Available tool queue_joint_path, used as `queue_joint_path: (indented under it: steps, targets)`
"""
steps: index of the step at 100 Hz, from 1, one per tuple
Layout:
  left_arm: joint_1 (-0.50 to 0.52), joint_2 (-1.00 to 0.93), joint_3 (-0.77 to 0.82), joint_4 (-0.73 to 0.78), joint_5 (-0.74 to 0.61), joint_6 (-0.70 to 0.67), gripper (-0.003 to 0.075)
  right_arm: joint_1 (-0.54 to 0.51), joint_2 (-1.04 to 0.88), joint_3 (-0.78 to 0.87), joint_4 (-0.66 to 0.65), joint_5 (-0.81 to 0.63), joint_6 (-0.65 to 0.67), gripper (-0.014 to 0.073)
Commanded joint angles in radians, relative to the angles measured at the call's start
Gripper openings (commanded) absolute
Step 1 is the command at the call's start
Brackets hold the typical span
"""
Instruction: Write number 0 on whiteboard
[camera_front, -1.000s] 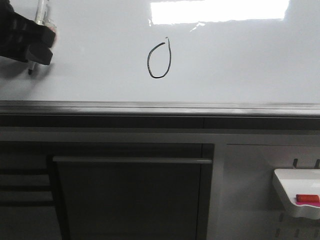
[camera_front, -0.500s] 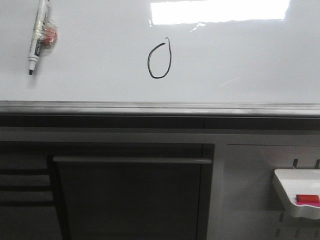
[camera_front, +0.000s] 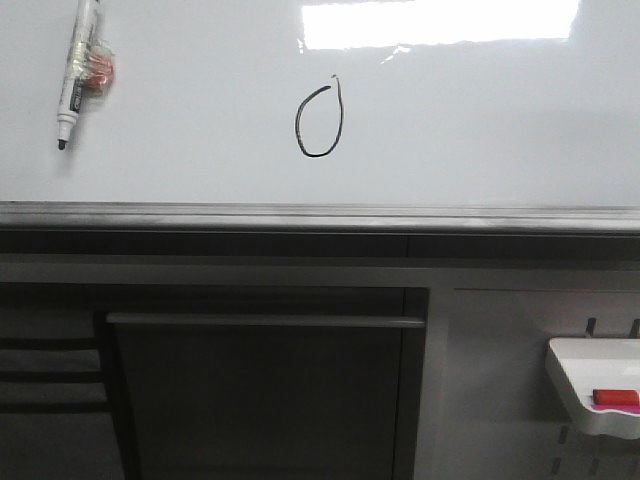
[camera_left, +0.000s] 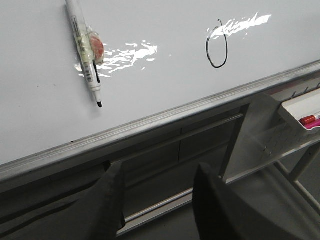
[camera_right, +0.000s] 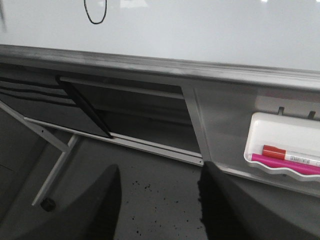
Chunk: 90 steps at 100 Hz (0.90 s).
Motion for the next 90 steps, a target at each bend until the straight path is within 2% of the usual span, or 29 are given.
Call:
queue_joint_path:
  steps: [1,12,36,43,90]
  targets:
    - [0.004,-0.005,0.001,-0.022,-0.1,-0.013,0.0291,-0.006,0.002,-0.008,0.008,-0.081,-0.005,0.0307]
    - [0.004,-0.005,0.012,-0.024,-0.111,-0.015,0.0239,-0.006,0.002,-0.003,-0.028,-0.079,-0.005,0.0234]
    - [0.004,-0.005,0.016,-0.024,-0.126,-0.015,-0.002,-0.006,0.002,-0.003,-0.048,-0.076,-0.005,-0.0013]
    - [0.004,-0.005,0.016,-0.024,-0.126,-0.015,-0.002,-0.006,0.002,-0.003,-0.048,-0.075,-0.005,-0.0074]
    - [0.004,-0.005,0.016,-0.063,-0.104,-0.015,-0.002,-0.006,0.004,-0.003,-0.048,-0.068,-0.005,-0.0073]
